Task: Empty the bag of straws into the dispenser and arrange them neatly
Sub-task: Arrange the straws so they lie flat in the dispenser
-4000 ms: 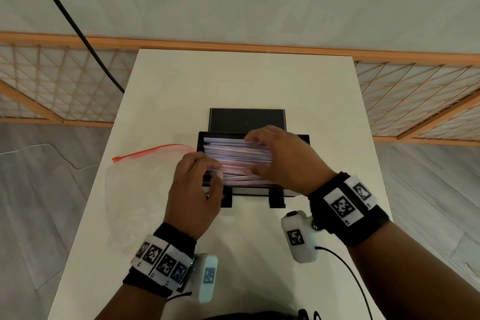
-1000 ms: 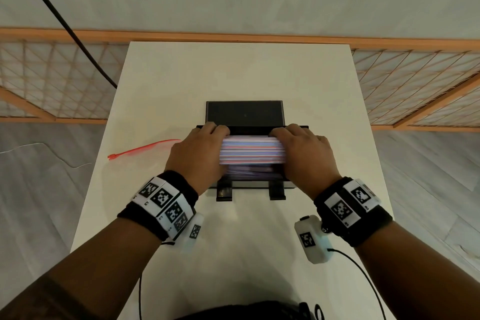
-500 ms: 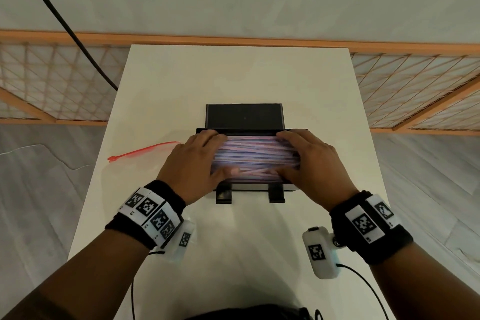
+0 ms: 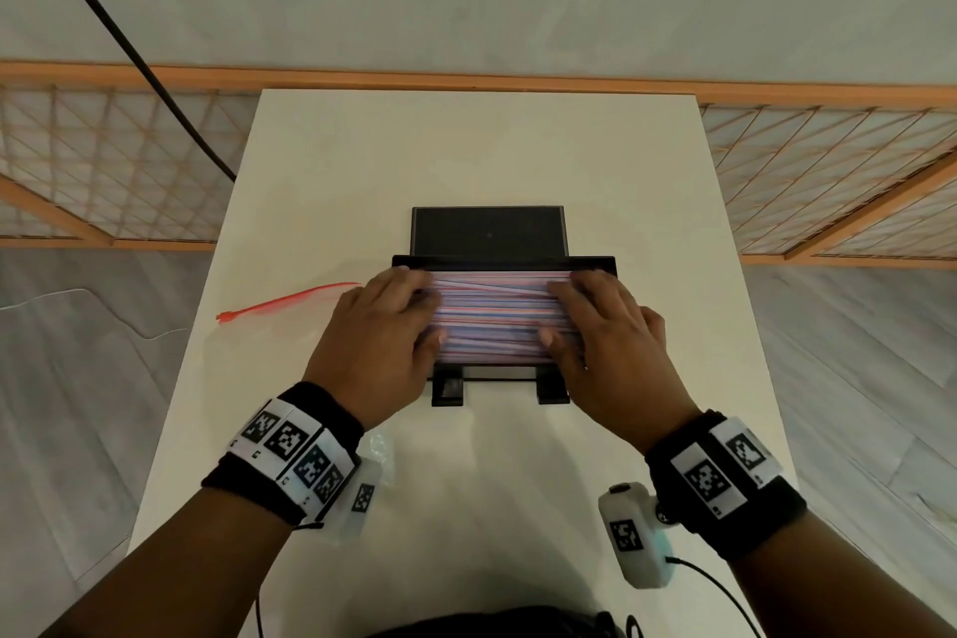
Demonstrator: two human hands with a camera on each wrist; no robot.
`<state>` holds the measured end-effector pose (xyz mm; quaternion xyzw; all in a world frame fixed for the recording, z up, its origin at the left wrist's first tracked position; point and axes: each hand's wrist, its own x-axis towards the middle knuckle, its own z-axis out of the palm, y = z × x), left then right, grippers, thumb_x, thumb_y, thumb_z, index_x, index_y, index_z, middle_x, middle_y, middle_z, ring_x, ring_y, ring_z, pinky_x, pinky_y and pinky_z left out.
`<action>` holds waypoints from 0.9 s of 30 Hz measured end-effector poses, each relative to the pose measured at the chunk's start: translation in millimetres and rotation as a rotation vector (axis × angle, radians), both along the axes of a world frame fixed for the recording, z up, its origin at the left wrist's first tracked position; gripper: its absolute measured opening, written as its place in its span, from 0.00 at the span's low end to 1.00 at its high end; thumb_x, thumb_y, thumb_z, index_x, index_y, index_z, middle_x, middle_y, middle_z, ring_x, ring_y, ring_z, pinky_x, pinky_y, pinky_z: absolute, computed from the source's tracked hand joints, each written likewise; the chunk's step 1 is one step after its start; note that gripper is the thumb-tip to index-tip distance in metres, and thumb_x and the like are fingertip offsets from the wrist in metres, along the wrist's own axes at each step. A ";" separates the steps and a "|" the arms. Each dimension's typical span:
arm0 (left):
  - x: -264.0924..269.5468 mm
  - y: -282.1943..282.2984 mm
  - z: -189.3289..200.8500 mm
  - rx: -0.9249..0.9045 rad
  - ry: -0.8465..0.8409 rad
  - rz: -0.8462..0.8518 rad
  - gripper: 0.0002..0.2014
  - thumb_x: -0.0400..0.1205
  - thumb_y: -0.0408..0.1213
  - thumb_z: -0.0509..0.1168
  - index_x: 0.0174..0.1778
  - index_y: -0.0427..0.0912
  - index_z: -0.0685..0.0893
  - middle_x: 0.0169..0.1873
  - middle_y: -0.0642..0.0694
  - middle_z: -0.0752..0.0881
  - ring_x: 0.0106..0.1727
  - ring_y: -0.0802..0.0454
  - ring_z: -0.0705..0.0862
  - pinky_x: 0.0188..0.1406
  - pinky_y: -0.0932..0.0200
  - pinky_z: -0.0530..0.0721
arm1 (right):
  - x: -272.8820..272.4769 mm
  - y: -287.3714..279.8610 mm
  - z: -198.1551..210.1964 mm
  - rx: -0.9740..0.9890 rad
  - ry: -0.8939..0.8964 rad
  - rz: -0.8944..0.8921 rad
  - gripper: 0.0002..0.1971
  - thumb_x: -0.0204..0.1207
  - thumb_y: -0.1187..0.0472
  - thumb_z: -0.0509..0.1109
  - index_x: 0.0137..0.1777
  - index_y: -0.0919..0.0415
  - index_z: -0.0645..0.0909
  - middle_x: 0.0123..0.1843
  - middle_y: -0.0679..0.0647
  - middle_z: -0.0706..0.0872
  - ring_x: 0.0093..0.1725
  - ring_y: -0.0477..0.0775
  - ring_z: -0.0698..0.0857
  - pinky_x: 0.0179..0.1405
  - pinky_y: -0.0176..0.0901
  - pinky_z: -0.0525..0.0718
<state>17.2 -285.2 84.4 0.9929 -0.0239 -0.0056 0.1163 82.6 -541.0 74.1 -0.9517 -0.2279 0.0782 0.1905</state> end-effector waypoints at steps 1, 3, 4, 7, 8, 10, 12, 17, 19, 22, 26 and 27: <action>-1.7 -0.7 -2.1 -0.016 -0.017 0.003 0.19 0.82 0.46 0.60 0.60 0.42 0.89 0.67 0.47 0.82 0.74 0.44 0.78 0.63 0.42 0.82 | -0.3 0.4 -1.5 -0.014 -0.008 0.008 0.31 0.84 0.36 0.50 0.80 0.50 0.75 0.81 0.51 0.73 0.84 0.56 0.69 0.74 0.64 0.74; -2.6 -1.0 -4.2 -0.073 -0.044 0.050 0.18 0.82 0.44 0.62 0.62 0.40 0.87 0.67 0.46 0.81 0.72 0.44 0.78 0.65 0.44 0.81 | 0.7 -0.1 -3.0 0.005 -0.025 -0.010 0.31 0.84 0.37 0.51 0.80 0.52 0.75 0.82 0.51 0.73 0.84 0.56 0.70 0.73 0.64 0.75; -2.3 -0.7 -4.8 -0.091 -0.050 0.073 0.19 0.82 0.44 0.63 0.67 0.40 0.85 0.69 0.45 0.80 0.73 0.45 0.77 0.68 0.45 0.80 | 1.3 0.1 -3.3 0.022 -0.029 -0.022 0.31 0.85 0.38 0.51 0.80 0.52 0.75 0.82 0.51 0.73 0.84 0.56 0.70 0.73 0.63 0.74; -2.6 -2.3 -6.5 -0.096 -0.058 0.095 0.25 0.83 0.43 0.63 0.77 0.41 0.76 0.80 0.44 0.71 0.80 0.44 0.69 0.78 0.46 0.74 | -0.6 3.2 -5.7 0.005 -0.032 -0.018 0.32 0.85 0.38 0.51 0.82 0.54 0.73 0.85 0.53 0.70 0.87 0.58 0.66 0.76 0.64 0.74; -3.5 -3.5 -8.2 -0.126 -0.052 0.108 0.28 0.84 0.43 0.64 0.81 0.41 0.72 0.84 0.44 0.65 0.83 0.44 0.66 0.80 0.49 0.71 | -1.8 4.3 -6.5 0.007 -0.044 -0.029 0.31 0.85 0.39 0.53 0.82 0.55 0.72 0.85 0.55 0.69 0.88 0.60 0.64 0.76 0.66 0.74; -6.1 -5.3 -13.7 -0.250 -0.032 0.156 0.33 0.86 0.42 0.63 0.86 0.42 0.60 0.88 0.46 0.52 0.88 0.48 0.56 0.82 0.56 0.62 | -1.4 5.8 -8.3 0.060 -0.080 -0.101 0.30 0.87 0.42 0.58 0.84 0.57 0.70 0.87 0.59 0.66 0.89 0.65 0.61 0.77 0.67 0.73; -8.1 -6.9 -21.0 -0.435 -0.021 0.243 0.35 0.87 0.45 0.60 0.88 0.43 0.52 0.88 0.50 0.46 0.89 0.57 0.48 0.85 0.58 0.55 | 1.9 6.6 -10.8 0.129 -0.079 -0.177 0.32 0.87 0.44 0.58 0.87 0.59 0.65 0.88 0.61 0.63 0.90 0.66 0.58 0.81 0.66 0.70; -8.6 -15.2 -15.6 -0.942 0.031 0.393 0.22 0.92 0.43 0.48 0.81 0.61 0.52 0.74 0.74 0.61 0.68 0.95 0.58 0.69 0.86 0.64 | 7.4 9.2 -16.8 0.338 0.023 -0.221 0.34 0.90 0.45 0.52 0.90 0.64 0.55 0.90 0.60 0.58 0.88 0.61 0.65 0.84 0.59 0.73; -7.5 -15.5 -16.4 -1.018 0.041 0.441 0.24 0.92 0.42 0.47 0.85 0.57 0.53 0.75 0.72 0.62 0.66 0.97 0.60 0.59 0.92 0.63 | 10.2 10.0 -16.0 0.396 0.052 -0.242 0.34 0.90 0.45 0.52 0.90 0.63 0.55 0.90 0.57 0.58 0.87 0.59 0.67 0.84 0.57 0.74; -7.2 -12.2 -20.9 -1.045 0.046 0.459 0.23 0.92 0.44 0.45 0.85 0.57 0.53 0.76 0.72 0.63 0.68 0.95 0.61 0.61 0.92 0.61 | 12.0 10.6 -16.4 0.431 0.060 -0.253 0.32 0.90 0.47 0.52 0.89 0.62 0.59 0.89 0.55 0.60 0.85 0.57 0.69 0.83 0.57 0.75; -6.7 -11.7 -19.2 -1.042 0.032 0.441 0.20 0.92 0.45 0.45 0.81 0.62 0.54 0.73 0.78 0.63 0.69 0.94 0.61 0.65 0.90 0.60 | 10.1 8.4 -18.7 0.437 0.049 -0.230 0.31 0.90 0.48 0.52 0.89 0.63 0.60 0.89 0.56 0.61 0.85 0.56 0.69 0.84 0.56 0.73; -7.1 -10.9 -20.4 -1.043 0.026 0.432 0.22 0.92 0.48 0.45 0.83 0.60 0.55 0.76 0.75 0.63 0.73 0.90 0.60 0.69 0.87 0.60 | 10.4 7.7 -18.4 0.439 0.049 -0.226 0.31 0.90 0.48 0.52 0.88 0.63 0.61 0.88 0.56 0.61 0.85 0.56 0.69 0.85 0.55 0.72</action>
